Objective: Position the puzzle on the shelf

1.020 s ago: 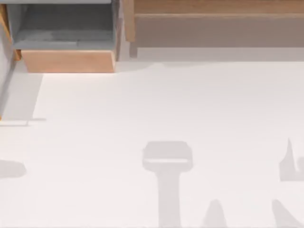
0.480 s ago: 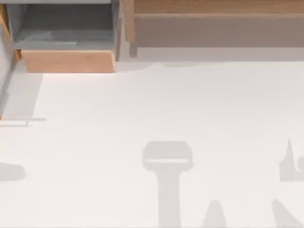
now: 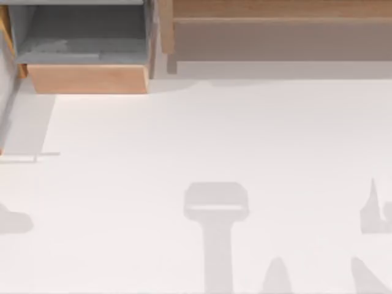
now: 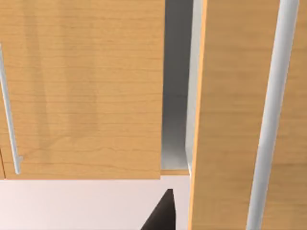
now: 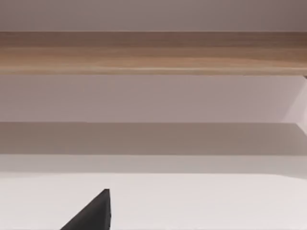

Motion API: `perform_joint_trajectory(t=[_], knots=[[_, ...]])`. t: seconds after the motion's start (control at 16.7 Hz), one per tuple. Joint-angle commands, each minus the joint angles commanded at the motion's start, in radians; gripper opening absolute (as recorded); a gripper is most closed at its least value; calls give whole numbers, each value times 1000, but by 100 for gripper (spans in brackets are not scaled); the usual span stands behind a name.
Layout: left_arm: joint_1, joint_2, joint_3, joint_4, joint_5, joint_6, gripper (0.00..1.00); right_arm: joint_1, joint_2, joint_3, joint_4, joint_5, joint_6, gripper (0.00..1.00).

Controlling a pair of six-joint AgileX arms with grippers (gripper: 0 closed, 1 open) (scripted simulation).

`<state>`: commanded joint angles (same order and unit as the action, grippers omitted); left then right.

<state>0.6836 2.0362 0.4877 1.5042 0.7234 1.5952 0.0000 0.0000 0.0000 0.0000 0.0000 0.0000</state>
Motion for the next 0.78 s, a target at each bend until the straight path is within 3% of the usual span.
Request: perform_joint_trajectory(t=[0.12, 0.78], knots=[[0, 0, 0, 0, 0, 0, 100, 0, 0, 0, 0, 0, 0, 100], [22, -11, -25, 17, 21, 2, 100, 0, 0, 0, 0, 0, 0, 100]])
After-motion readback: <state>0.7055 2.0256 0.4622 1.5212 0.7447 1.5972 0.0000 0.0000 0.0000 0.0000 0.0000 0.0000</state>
